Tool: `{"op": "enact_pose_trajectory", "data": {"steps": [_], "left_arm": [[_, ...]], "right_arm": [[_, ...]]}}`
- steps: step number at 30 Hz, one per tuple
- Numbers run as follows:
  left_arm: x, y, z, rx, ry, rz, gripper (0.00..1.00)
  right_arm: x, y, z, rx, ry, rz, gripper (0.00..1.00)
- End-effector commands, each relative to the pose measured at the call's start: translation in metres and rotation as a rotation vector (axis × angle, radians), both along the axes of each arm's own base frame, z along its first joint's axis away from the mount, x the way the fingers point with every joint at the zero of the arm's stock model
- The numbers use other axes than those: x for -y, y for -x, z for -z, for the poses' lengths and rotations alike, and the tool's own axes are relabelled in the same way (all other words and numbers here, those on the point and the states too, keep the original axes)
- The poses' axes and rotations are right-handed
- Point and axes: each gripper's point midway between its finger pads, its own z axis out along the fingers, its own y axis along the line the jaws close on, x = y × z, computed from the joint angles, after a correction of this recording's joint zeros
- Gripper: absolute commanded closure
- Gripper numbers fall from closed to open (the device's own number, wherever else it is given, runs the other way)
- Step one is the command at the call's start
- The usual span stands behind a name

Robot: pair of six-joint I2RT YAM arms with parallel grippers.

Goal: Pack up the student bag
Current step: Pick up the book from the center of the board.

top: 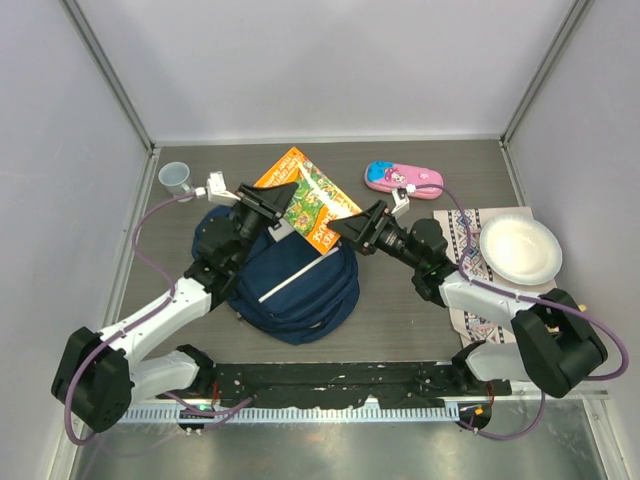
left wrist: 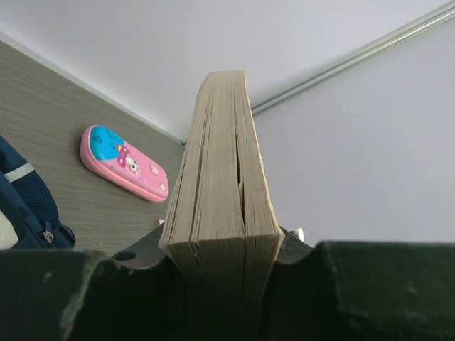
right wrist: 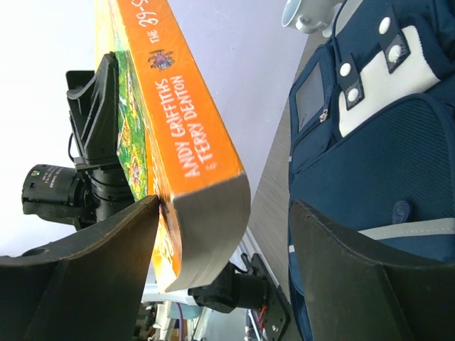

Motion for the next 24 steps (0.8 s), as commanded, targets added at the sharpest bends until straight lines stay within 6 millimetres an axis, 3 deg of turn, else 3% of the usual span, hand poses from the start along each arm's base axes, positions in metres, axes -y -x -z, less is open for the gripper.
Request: {"op": "enact_pose_trajectory", "data": {"steps": [1, 8, 19, 20, 21, 22, 24], "left_arm": [[-0.004, 0.006, -0.044, 0.123, 0.130, 0.006, 1.00], [-0.007, 0.008, -0.042, 0.124, 0.123, -0.003, 1.00], [0.003, 0.006, -0.038, 0.110, 0.150, 0.047, 1.00], [0.003, 0.007, -0.036, 0.107, 0.148, 0.047, 1.00], [0.003, 0.007, -0.036, 0.109, 0.148, 0.046, 1.00], [0.002, 0.007, -0.037, 0.110, 0.148, 0.040, 1.00], [0.003, 0.006, -0.036, 0.107, 0.144, 0.043, 1.00]], "right_arm": [[-0.007, -0.004, -0.040, 0.104, -0.103, 0.002, 0.22], [-0.014, -0.007, -0.038, 0.100, -0.074, -0.008, 0.25], [-0.010, -0.011, -0.055, 0.137, -0.081, 0.027, 0.28], [-0.011, -0.011, -0.055, 0.137, -0.083, 0.027, 0.30], [-0.010, -0.010, -0.056, 0.141, -0.085, 0.027, 0.40], [-0.010, -0.010, -0.057, 0.144, -0.085, 0.027, 0.44], [-0.010, -0.010, -0.057, 0.147, -0.088, 0.029, 0.45]]}}
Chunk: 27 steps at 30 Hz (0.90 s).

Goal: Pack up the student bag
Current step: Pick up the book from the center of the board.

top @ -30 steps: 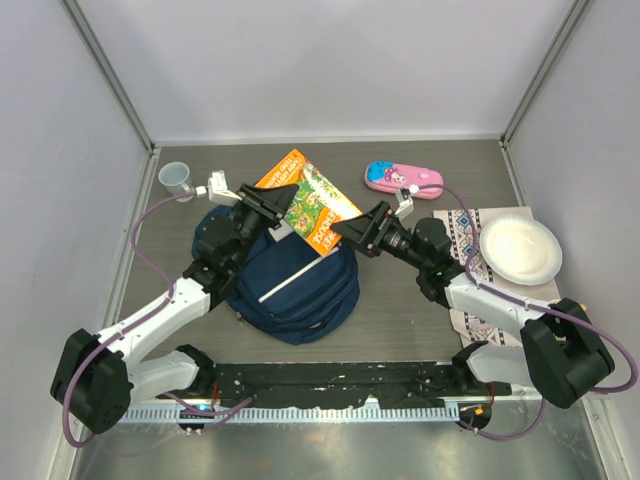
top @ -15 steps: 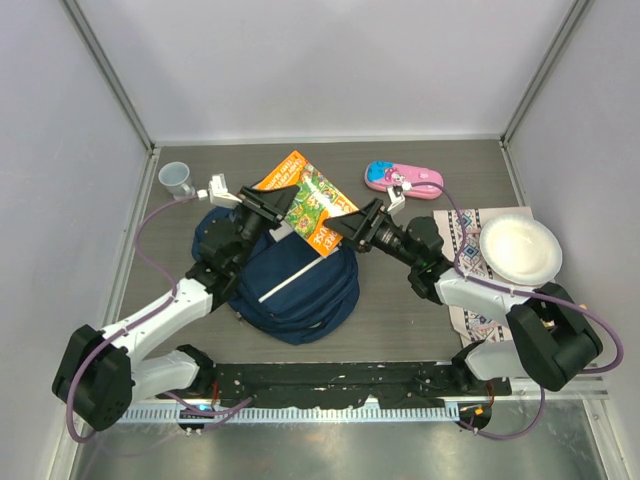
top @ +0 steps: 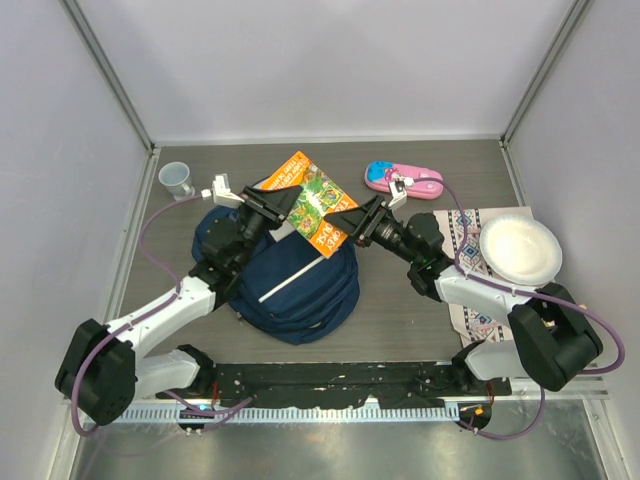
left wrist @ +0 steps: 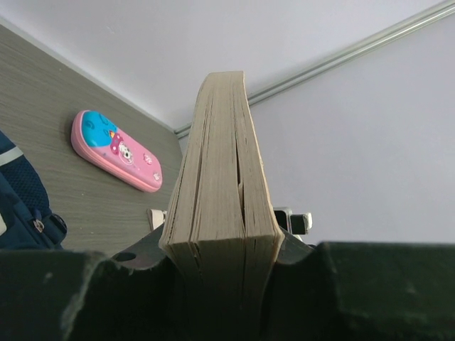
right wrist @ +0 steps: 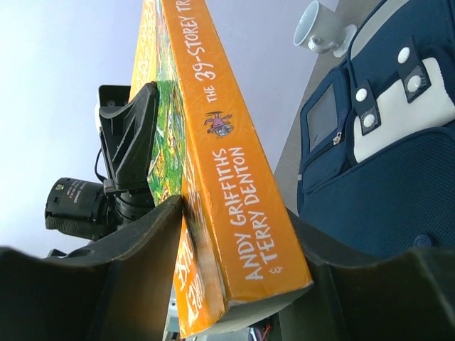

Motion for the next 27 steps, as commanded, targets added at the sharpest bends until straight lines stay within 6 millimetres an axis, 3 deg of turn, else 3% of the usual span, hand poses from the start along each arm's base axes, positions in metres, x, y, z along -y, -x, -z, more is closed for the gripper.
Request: {"op": "enact_pose_trajectory", "data": {"steps": [1, 3, 7, 16, 20, 23, 27], "left_arm": [[-0.005, 0.008, -0.051, 0.135, 0.117, 0.006, 1.00], [-0.002, 0.007, -0.051, 0.132, 0.117, 0.014, 1.00], [-0.002, 0.008, -0.049, 0.127, 0.119, 0.017, 1.00], [-0.007, 0.004, -0.037, 0.095, 0.123, -0.013, 1.00], [-0.012, 0.000, -0.038, 0.101, 0.138, -0.050, 1.00], [-0.015, -0.003, -0.040, 0.107, 0.138, -0.071, 1.00], [-0.015, -0.006, -0.041, 0.111, 0.130, -0.080, 1.00]], "right_arm": [[0.001, 0.001, -0.041, 0.109, -0.059, 0.013, 0.44], [0.002, 0.001, -0.041, 0.109, -0.065, 0.018, 0.39], [0.003, 0.001, -0.041, 0.110, -0.068, 0.023, 0.37], [0.002, 0.003, -0.047, 0.115, -0.096, 0.009, 0.47], [0.001, 0.007, -0.046, 0.108, -0.099, 0.006, 0.38], [0.000, 0.009, -0.041, 0.095, -0.093, 0.006, 0.37], [-0.004, 0.011, -0.040, 0.097, -0.090, -0.002, 0.52]]}}
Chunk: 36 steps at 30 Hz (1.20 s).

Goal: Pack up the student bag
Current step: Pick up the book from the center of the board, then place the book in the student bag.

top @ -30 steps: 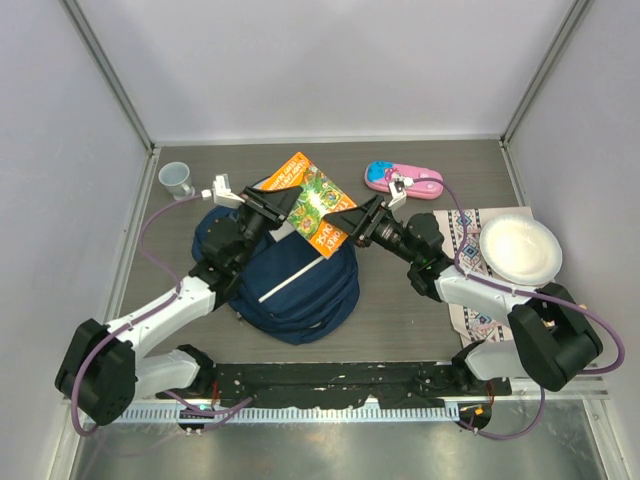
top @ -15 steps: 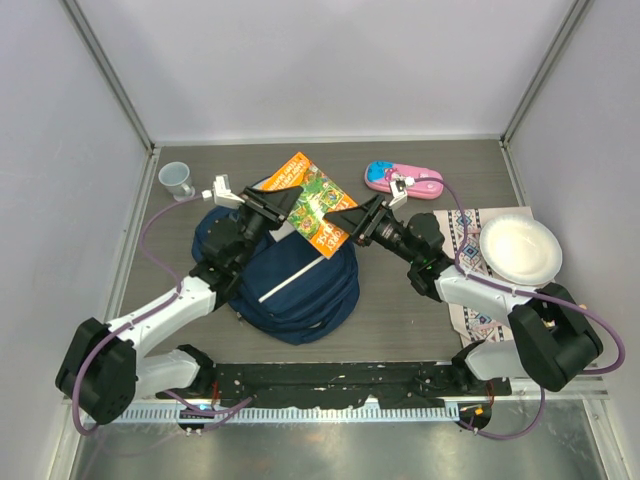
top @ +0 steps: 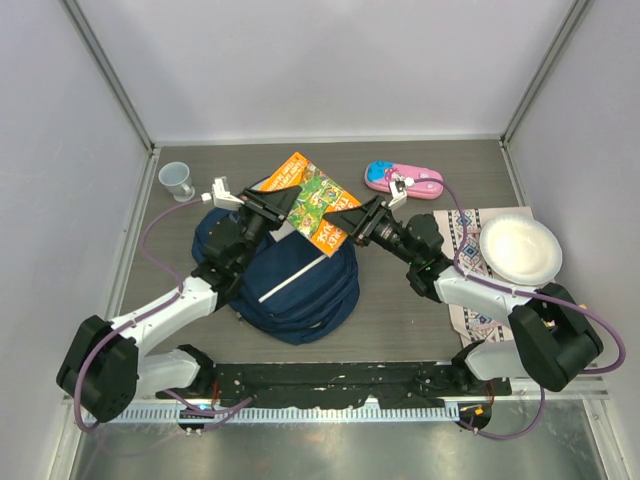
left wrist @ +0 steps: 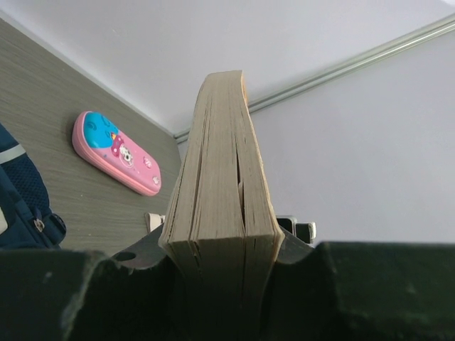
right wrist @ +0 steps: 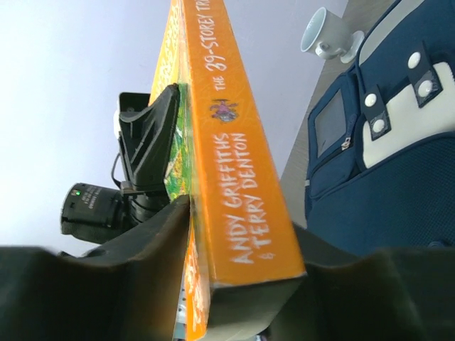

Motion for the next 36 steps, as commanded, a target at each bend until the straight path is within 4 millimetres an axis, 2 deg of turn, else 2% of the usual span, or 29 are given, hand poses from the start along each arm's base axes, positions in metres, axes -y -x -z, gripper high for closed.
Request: {"op": "enact_pose_trajectory", "data": {"steps": [1, 3, 4, 6, 7, 8, 9, 10, 11, 12, 13, 14, 15, 16, 18, 19, 20, 21, 22, 24, 28, 29, 33, 36], "left_arm": [[-0.010, -0.001, -0.048, 0.131, 0.097, -0.046, 1.00], [-0.008, -0.001, -0.046, 0.128, 0.094, -0.039, 1.00], [-0.006, 0.000, -0.046, 0.129, 0.094, -0.029, 1.00], [-0.004, 0.000, -0.046, 0.134, 0.083, -0.019, 1.00], [-0.003, 0.000, -0.042, 0.126, 0.056, -0.018, 0.98], [-0.001, 0.001, -0.040, 0.121, 0.032, -0.006, 0.90], [-0.001, 0.002, -0.045, 0.133, 0.007, -0.002, 0.77], [0.001, 0.001, -0.034, 0.113, -0.072, 0.000, 0.53], [0.003, 0.002, -0.030, 0.106, -0.122, 0.012, 0.40], [0.002, 0.004, -0.037, 0.113, -0.155, 0.013, 0.23], [0.004, 0.004, -0.017, 0.053, -0.240, 0.026, 0.01], [0.005, 0.005, -0.010, 0.060, -0.340, 0.043, 0.00], [0.006, 0.006, -0.013, 0.068, -0.390, 0.059, 0.00], [0.006, 0.009, 0.009, 0.014, -0.483, 0.086, 0.00], [0.007, 0.016, 0.030, -0.011, -0.608, 0.148, 0.00], [0.007, 0.019, 0.035, -0.018, -0.641, 0.163, 0.01], [0.012, 0.025, 0.042, -0.022, -0.674, 0.187, 0.00], [0.008, 0.029, 0.054, -0.038, -0.757, 0.185, 0.00], [0.017, 0.038, 0.060, -0.034, -0.802, 0.210, 0.00], [0.015, 0.047, 0.076, -0.050, -0.924, 0.217, 0.00], [0.027, 0.061, 0.099, -0.068, -1.067, 0.267, 0.01], [0.029, 0.061, 0.111, -0.090, -1.104, 0.287, 0.00], [0.026, 0.064, 0.125, -0.112, -1.251, 0.322, 0.00], [0.027, 0.068, 0.125, -0.073, -1.308, 0.334, 0.00]], "right_arm": [[-0.001, 0.009, -0.033, 0.092, -0.061, -0.006, 0.64], [-0.001, 0.007, -0.031, 0.089, -0.059, 0.000, 0.68], [-0.001, 0.006, -0.031, 0.091, -0.058, 0.000, 0.77], [-0.002, 0.006, -0.033, 0.099, -0.055, 0.002, 0.87], [-0.001, 0.005, -0.031, 0.103, -0.036, 0.011, 0.96], [0.000, 0.003, -0.029, 0.101, -0.020, 0.020, 0.99], [0.003, 0.000, -0.028, 0.095, -0.003, 0.048, 0.99], [0.007, 0.000, -0.025, 0.080, 0.029, 0.071, 0.99], [0.012, -0.002, -0.023, 0.092, 0.062, 0.101, 0.99], [0.020, -0.010, -0.021, 0.086, 0.092, 0.163, 0.99], [0.029, -0.008, -0.019, 0.067, 0.134, 0.199, 0.99], [0.037, -0.011, -0.014, 0.077, 0.188, 0.241, 0.99], [0.047, -0.015, -0.012, 0.064, 0.225, 0.296, 0.99], [0.069, -0.021, -0.005, 0.020, 0.289, 0.402, 0.99], [0.092, -0.025, 0.000, 0.003, 0.360, 0.498, 0.99], [0.107, -0.027, 0.009, -0.027, 0.407, 0.557, 0.99], [0.116, -0.024, 0.003, -0.021, 0.404, 0.583, 0.99], [0.126, -0.024, 0.009, -0.039, 0.436, 0.610, 0.99], [0.133, -0.024, 0.010, -0.045, 0.449, 0.636, 0.99], [0.144, -0.022, 0.019, -0.075, 0.494, 0.652, 0.99], [0.169, -0.025, 0.021, -0.108, 0.524, 0.710, 0.99], [0.173, -0.024, 0.021, -0.108, 0.526, 0.723, 0.99], [0.190, -0.018, 0.020, -0.117, 0.526, 0.762, 0.99], [0.196, -0.017, 0.024, -0.132, 0.538, 0.774, 0.99]]}}
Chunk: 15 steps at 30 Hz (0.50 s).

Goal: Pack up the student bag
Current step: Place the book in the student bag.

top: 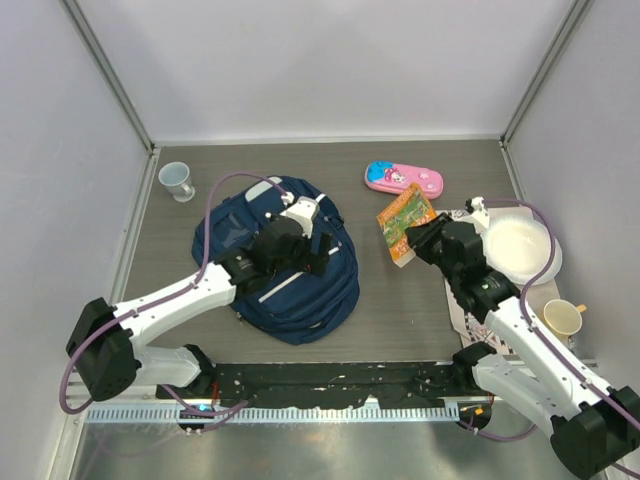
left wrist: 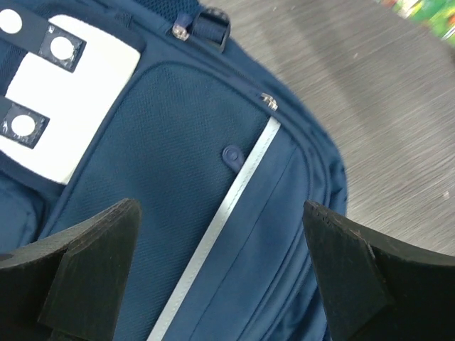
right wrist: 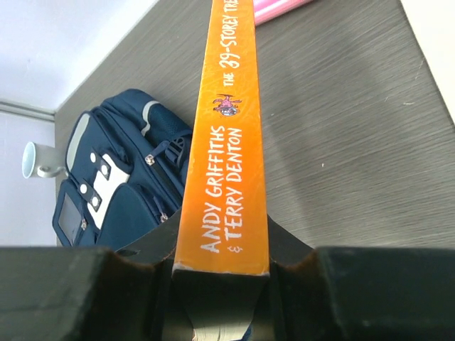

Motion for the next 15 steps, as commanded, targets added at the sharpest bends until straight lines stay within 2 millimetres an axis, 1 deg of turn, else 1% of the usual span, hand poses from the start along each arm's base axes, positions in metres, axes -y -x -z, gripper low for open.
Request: {"op": "enact_pose_trajectory", "data": {"steps": [1, 5, 7, 9, 12, 15], "left_arm": [[-0.006, 0.001, -0.009, 0.076, -0.129, 0.049, 0.01], [0.002, 0.009, 0.001, 0.082, -0.180, 0.132, 0.00], [0.004, 0.014, 0.010, 0.067, -0.217, 0.163, 0.00], [0.000, 0.013, 0.015, 0.070, -0.256, 0.151, 0.00], [-0.003, 0.012, 0.024, 0.060, -0.298, 0.148, 0.00], [-0.001, 0.012, 0.030, 0.051, -0.335, 0.171, 0.00]], "right_arm": [[0.010, -0.009, -0.051, 0.148, -0.041, 0.049, 0.99], [0.010, -0.008, -0.046, 0.135, -0.050, 0.052, 0.99], [0.009, -0.008, -0.045, 0.136, -0.056, 0.044, 0.99], [0.007, -0.010, -0.040, 0.123, -0.057, 0.041, 0.99], [0.003, -0.013, -0.039, 0.116, -0.063, 0.026, 0.99], [0.000, -0.014, -0.034, 0.107, -0.071, 0.015, 0.99]]}}
